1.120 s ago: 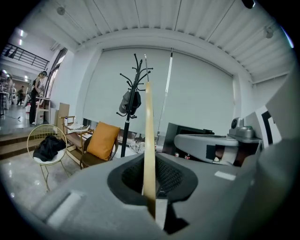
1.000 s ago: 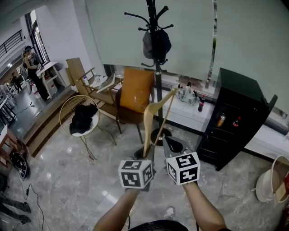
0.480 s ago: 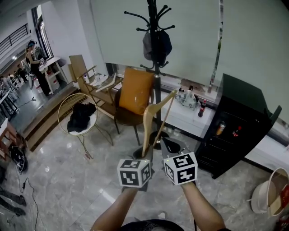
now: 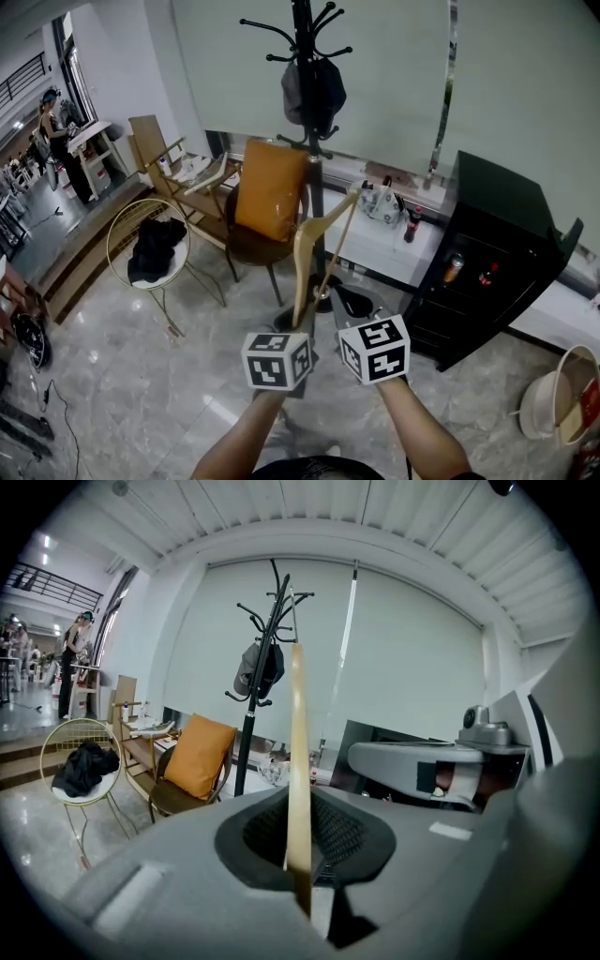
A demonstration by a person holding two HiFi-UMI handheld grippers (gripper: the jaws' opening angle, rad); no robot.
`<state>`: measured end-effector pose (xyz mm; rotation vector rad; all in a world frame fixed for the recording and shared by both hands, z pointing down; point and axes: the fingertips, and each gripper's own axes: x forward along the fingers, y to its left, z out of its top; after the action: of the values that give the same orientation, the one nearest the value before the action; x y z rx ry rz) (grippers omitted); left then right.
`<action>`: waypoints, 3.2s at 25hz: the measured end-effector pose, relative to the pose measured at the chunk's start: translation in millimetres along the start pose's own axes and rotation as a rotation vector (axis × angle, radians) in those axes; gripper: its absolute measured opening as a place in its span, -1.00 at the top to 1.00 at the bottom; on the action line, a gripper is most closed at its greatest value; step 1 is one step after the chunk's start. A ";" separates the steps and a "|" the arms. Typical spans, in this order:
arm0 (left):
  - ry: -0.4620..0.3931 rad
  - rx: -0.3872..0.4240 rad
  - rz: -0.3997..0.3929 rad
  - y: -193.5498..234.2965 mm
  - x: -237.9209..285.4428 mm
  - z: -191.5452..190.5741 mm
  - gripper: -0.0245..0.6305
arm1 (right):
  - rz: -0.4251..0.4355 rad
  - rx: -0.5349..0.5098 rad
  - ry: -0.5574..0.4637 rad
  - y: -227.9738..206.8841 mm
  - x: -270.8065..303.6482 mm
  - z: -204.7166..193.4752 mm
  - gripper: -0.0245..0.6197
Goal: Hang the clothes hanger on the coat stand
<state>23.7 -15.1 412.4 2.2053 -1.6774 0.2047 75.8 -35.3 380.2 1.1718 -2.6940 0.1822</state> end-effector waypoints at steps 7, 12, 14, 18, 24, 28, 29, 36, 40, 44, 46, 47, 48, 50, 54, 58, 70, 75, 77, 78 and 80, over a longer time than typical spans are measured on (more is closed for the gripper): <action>0.001 0.008 -0.053 32.2 41.3 19.7 0.80 | -0.064 -0.014 0.025 -18.1 49.5 9.7 0.92; 0.016 0.022 -0.094 65.5 64.3 37.6 0.80 | -0.107 -0.001 0.023 -21.8 89.1 26.2 0.92; 0.023 0.026 -0.112 78.0 71.3 42.5 0.80 | -0.120 0.000 0.024 -20.3 103.9 31.3 0.92; 0.029 0.029 -0.146 100.3 84.9 50.2 0.80 | -0.144 -0.006 0.037 -17.5 130.7 36.7 0.92; 0.051 0.035 -0.192 132.4 101.6 59.9 0.80 | -0.189 0.001 0.045 -14.2 167.1 47.3 0.92; 0.066 0.045 -0.227 149.8 113.3 63.6 0.80 | -0.216 0.007 0.044 -11.0 188.7 52.6 0.92; 0.069 0.047 -0.235 153.4 116.4 64.0 0.80 | -0.223 0.007 0.045 -10.7 193.4 52.8 0.92; 0.086 0.074 -0.290 175.0 133.7 67.1 0.80 | -0.280 0.026 0.042 -16.5 219.5 55.0 0.92; 0.096 0.078 -0.306 181.5 144.3 64.8 0.80 | -0.314 0.036 0.037 -29.1 225.2 56.1 0.92; 0.104 0.085 -0.317 183.1 153.1 64.1 0.80 | -0.318 0.027 0.033 -34.0 231.1 59.0 0.92; 0.108 0.087 -0.317 181.8 160.8 63.9 0.80 | -0.314 0.011 0.038 -40.9 234.9 59.1 0.92; 0.111 0.088 -0.316 181.0 165.0 63.4 0.80 | -0.314 0.009 0.038 -46.0 236.2 59.1 0.92; 0.114 0.091 -0.314 180.3 169.2 62.8 0.80 | -0.314 0.012 0.034 -51.4 237.2 59.4 0.92; 0.115 0.097 -0.307 179.4 177.2 62.6 0.80 | -0.311 0.018 0.024 -61.2 239.6 60.5 0.92; 0.115 0.093 -0.286 177.9 196.1 64.5 0.80 | -0.294 0.013 0.016 -79.6 247.0 64.0 0.92; 0.140 0.099 -0.281 174.6 214.4 59.3 0.80 | -0.285 0.027 0.005 -99.9 254.5 66.4 0.92; 0.171 0.099 -0.275 169.1 257.1 58.8 0.80 | -0.260 0.054 0.017 -138.3 274.5 59.6 0.92; 0.177 0.098 -0.281 165.1 274.4 60.0 0.80 | -0.255 0.053 0.021 -153.9 280.0 60.1 0.92; 0.178 0.098 -0.282 163.3 281.4 61.1 0.80 | -0.253 0.053 0.022 -161.0 282.1 60.8 0.92; 0.180 0.098 -0.283 162.6 284.7 61.8 0.80 | -0.253 0.053 0.023 -164.2 283.2 61.3 0.92; 0.182 0.098 -0.283 161.5 290.9 62.8 0.80 | -0.251 0.053 0.023 -170.0 285.4 62.1 0.92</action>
<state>-54.0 -337.4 481.4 2.3838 -1.2684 0.4062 2.2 -364.9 390.9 1.4986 -2.5072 0.2273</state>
